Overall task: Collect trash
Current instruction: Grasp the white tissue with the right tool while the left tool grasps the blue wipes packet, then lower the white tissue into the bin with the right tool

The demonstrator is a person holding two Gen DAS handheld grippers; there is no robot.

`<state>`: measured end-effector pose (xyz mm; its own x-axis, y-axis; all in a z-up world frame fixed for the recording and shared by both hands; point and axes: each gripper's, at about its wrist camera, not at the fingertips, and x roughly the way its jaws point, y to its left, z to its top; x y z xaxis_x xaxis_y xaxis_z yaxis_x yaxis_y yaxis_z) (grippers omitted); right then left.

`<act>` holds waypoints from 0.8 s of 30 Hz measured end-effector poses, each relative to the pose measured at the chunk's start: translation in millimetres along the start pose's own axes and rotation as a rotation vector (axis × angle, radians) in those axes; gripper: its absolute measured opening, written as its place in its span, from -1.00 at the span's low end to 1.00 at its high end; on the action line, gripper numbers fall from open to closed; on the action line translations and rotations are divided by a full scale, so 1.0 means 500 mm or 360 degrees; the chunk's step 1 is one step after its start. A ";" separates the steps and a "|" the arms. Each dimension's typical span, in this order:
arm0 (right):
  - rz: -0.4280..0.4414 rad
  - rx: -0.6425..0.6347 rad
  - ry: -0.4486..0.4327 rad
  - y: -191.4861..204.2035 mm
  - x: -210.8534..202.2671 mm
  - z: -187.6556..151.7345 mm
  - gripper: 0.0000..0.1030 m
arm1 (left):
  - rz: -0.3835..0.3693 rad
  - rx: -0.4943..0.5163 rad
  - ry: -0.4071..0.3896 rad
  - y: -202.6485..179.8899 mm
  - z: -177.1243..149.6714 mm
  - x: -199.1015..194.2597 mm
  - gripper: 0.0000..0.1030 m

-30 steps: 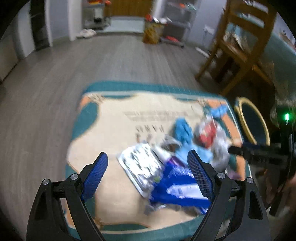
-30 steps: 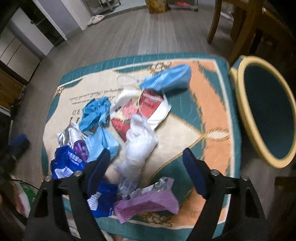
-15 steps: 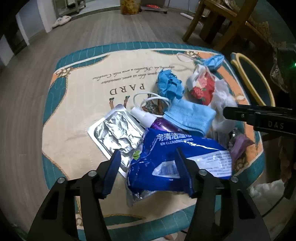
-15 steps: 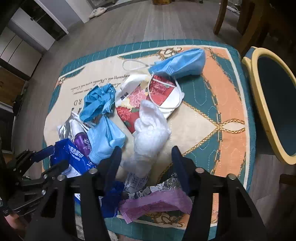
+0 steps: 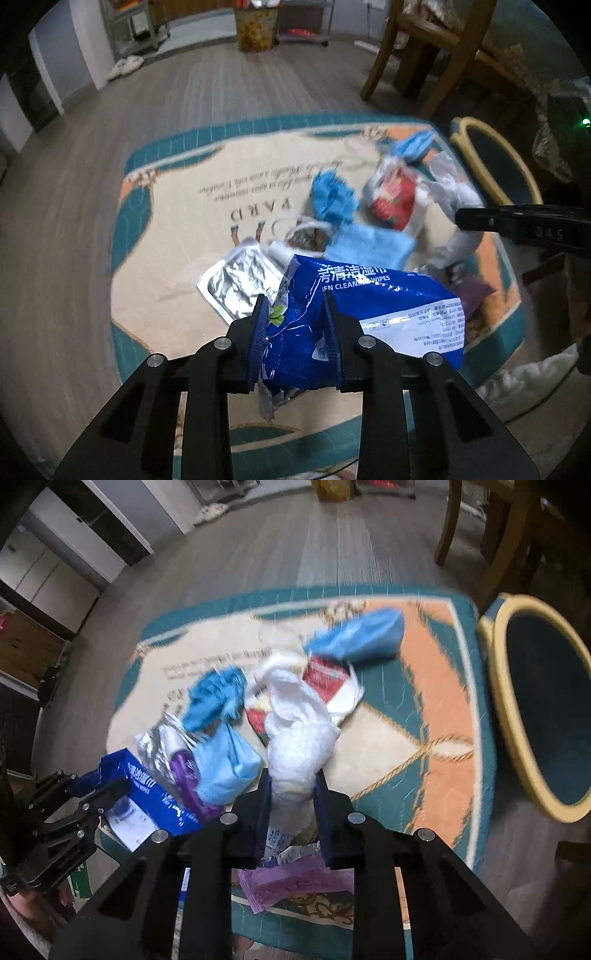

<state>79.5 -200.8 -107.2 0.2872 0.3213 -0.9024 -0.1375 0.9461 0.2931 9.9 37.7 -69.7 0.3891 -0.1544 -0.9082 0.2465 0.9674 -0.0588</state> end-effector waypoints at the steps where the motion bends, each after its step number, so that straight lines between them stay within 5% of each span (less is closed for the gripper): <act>1: 0.0006 -0.0001 -0.0027 -0.002 -0.013 0.003 -0.58 | -0.0003 -0.0005 -0.0025 0.001 0.001 -0.013 -0.41; 10: 0.0050 0.0063 -0.0241 -0.045 -0.119 0.025 -0.58 | -0.0021 -0.0142 -0.0329 0.004 0.043 -0.122 -0.41; 24: 0.0029 0.0292 -0.0368 -0.193 -0.176 0.039 -0.58 | -0.0048 -0.0221 -0.0427 -0.040 0.125 -0.129 -0.41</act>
<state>86.2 -319.5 -50.0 0.4975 0.3188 -0.8068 0.0231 0.9248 0.3797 35.5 15.7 16.0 0.6086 -0.2134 -0.7643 0.1452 0.9769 -0.1571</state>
